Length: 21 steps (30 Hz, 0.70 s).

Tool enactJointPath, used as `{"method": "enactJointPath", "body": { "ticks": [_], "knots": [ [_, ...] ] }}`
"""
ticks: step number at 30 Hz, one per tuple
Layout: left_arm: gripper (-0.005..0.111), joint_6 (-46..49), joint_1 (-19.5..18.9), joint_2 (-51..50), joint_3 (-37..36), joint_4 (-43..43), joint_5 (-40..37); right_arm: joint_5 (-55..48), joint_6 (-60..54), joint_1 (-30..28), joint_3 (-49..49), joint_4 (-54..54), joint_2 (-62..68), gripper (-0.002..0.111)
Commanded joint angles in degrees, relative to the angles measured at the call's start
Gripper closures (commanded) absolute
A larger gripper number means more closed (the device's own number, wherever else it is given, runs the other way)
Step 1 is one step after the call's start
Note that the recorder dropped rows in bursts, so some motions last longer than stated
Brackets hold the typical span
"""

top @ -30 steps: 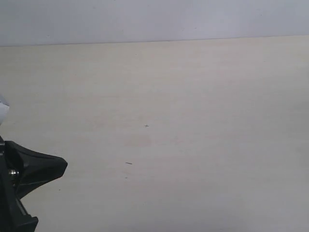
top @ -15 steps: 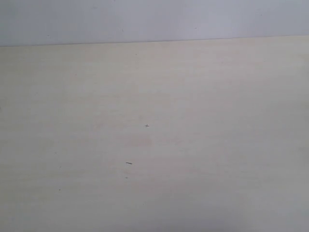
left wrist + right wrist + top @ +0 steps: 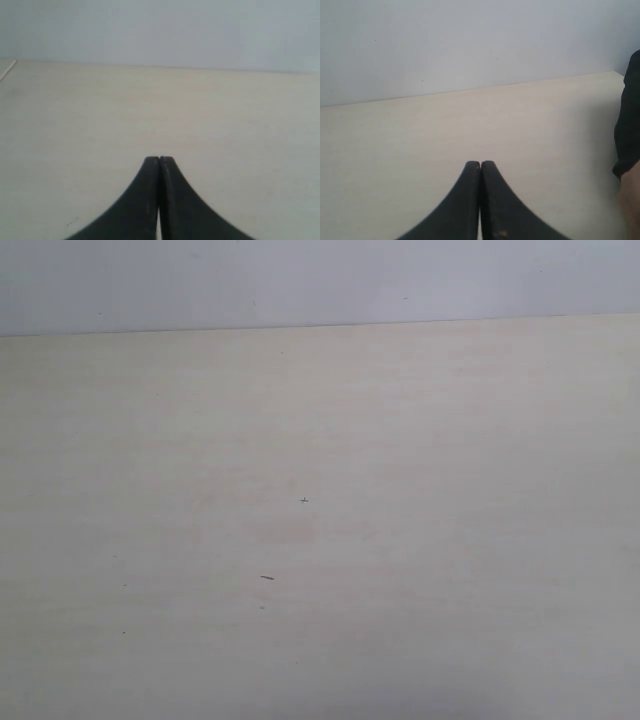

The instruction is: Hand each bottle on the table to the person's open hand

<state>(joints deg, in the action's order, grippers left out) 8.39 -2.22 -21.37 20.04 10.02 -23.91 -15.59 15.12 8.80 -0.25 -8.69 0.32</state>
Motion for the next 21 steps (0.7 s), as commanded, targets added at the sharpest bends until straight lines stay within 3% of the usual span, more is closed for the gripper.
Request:
{"method": "enactJointPath", "body": {
  "ticks": [1, 8, 21],
  "knots": [
    [0.106, 0.2, -0.5, 10.6, -3.1, 1.2, 0.6, 0.5, 0.0, 0.2, 0.3, -0.2, -0.3, 0.108],
    [0.106, 0.2, -0.5, 19.7, -4.5, 1.3, 0.7, 0.5, 0.0, 0.2, 0.3, -0.2, -0.3, 0.108],
    [0.106, 0.2, -0.5, 21.4, -6.7, 1.3, 1.1, 0.5, 0.0, 0.2, 0.3, -0.2, -0.3, 0.108]
  ]
}}
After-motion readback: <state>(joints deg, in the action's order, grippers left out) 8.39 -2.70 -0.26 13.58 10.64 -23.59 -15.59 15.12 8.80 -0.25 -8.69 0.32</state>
